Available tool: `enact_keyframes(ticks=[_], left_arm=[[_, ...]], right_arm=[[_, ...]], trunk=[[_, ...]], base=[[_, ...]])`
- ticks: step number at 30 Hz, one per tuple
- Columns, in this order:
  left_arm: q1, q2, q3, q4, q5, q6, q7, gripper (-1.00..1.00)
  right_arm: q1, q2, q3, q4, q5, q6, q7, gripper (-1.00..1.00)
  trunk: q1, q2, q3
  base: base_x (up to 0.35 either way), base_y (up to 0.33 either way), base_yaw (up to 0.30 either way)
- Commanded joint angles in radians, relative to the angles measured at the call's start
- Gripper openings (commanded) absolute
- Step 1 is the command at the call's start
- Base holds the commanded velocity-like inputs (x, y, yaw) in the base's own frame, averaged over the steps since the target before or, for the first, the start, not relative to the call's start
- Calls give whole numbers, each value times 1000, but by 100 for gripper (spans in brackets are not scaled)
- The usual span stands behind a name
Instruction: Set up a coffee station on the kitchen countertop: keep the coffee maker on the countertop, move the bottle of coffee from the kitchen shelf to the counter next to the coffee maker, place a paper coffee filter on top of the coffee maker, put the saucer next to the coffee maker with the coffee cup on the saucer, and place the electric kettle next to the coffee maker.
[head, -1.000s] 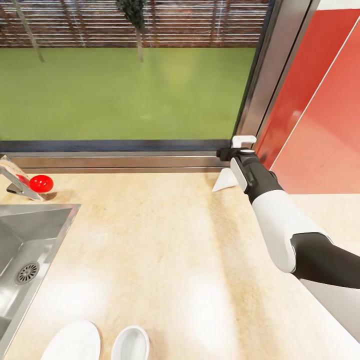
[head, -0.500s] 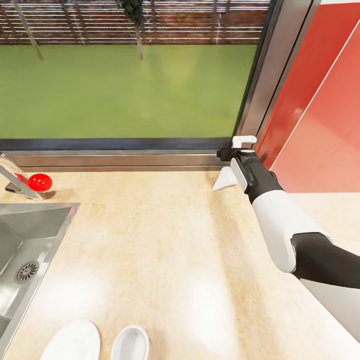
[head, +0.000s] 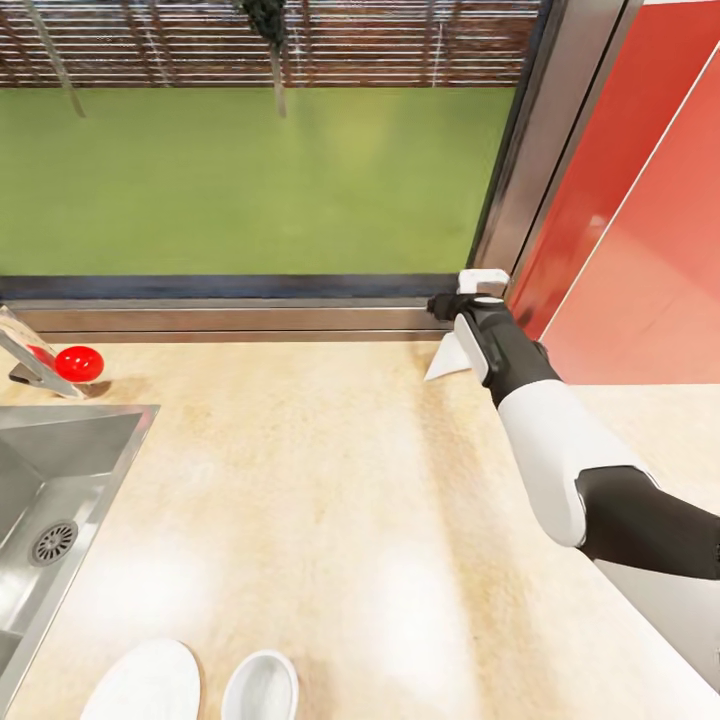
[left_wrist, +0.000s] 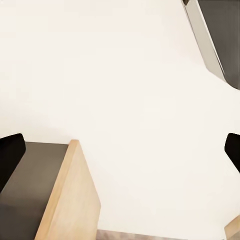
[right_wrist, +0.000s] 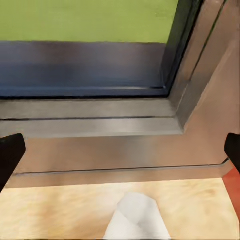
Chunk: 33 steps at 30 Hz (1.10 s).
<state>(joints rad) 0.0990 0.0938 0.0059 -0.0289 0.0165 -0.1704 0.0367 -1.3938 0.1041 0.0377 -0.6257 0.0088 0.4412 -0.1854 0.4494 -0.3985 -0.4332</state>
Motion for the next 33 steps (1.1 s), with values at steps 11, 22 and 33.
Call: enact_keyframes(ticks=[11,22,33], left_arm=[[1,1,0,-2,3,-1,2,100],[1,1,-1,-2,3,2,6,100],[1,1,0,-2,5,1,6,100]], right_arm=[[-1,3,1,-17,0,7,-5,100],[-1,3,1,7,-1,5,-6,100],[-1,3,1,9,-1,5,-6,100]], trunk=[[1,-2,-2],[1,-2,-18],[1,-2,-35]], base=[[0,0,0],[0,0,0],[0,0,0]])
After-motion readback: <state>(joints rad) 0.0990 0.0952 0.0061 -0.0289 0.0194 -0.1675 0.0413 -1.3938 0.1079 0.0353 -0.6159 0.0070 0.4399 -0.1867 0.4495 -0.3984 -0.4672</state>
